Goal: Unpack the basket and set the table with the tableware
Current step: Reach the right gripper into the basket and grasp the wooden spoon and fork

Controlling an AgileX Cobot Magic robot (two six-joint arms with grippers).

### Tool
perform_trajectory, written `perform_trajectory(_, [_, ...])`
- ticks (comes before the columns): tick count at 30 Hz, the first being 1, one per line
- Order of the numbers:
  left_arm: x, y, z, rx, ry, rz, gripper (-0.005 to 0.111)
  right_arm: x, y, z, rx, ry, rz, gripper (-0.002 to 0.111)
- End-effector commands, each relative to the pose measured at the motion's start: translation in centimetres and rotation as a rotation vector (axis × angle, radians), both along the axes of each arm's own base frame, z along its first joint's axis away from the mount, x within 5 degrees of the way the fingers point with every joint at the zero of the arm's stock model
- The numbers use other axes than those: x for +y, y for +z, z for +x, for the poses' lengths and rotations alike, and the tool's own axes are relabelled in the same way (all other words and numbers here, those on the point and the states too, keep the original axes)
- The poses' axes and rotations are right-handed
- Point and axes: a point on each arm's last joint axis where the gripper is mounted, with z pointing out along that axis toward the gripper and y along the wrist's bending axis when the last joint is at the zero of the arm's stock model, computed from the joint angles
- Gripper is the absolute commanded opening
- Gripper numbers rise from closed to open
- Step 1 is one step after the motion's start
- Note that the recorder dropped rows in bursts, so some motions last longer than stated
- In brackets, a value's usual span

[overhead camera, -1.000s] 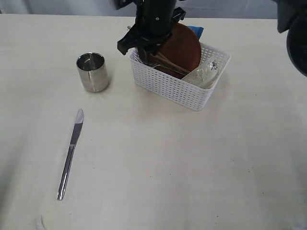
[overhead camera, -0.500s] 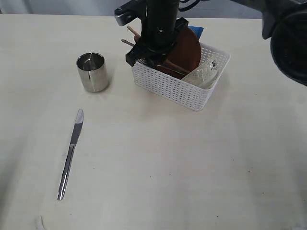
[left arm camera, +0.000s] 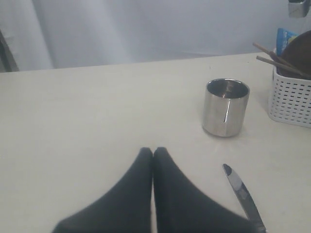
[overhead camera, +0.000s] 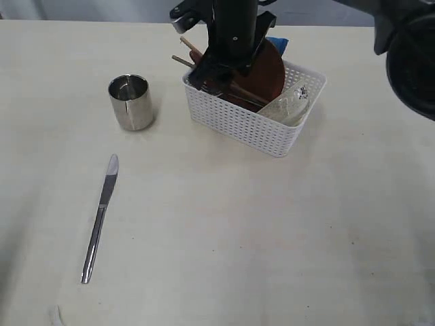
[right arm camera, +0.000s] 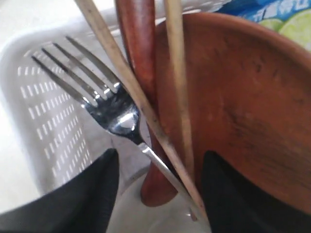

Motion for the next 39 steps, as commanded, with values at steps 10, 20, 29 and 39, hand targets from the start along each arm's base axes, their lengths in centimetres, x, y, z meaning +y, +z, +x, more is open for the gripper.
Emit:
perform_trajectory(10, [0.0, 0.0, 0.0, -0.008, -0.007, -0.007, 0.000, 0.5, -2.5, 0.8, -0.013, 0.007, 0.011, 0.048])
perform_trajectory(20, [0.0, 0.0, 0.0, -0.008, -0.007, -0.007, 0.000, 0.5, -3.0, 0.7, 0.006, 0.019, -0.007, 0.001])
perform_trajectory(29, [0.0, 0.0, 0.0, -0.008, -0.007, -0.007, 0.000, 0.3, -1.4, 0.6, -0.018, 0.019, -0.001, 0.000])
perform_trajectory(39, [0.0, 0.0, 0.0, -0.008, -0.007, -0.007, 0.000, -0.4, 1.1, 0.5, -0.082, 0.023, -0.025, 0.000])
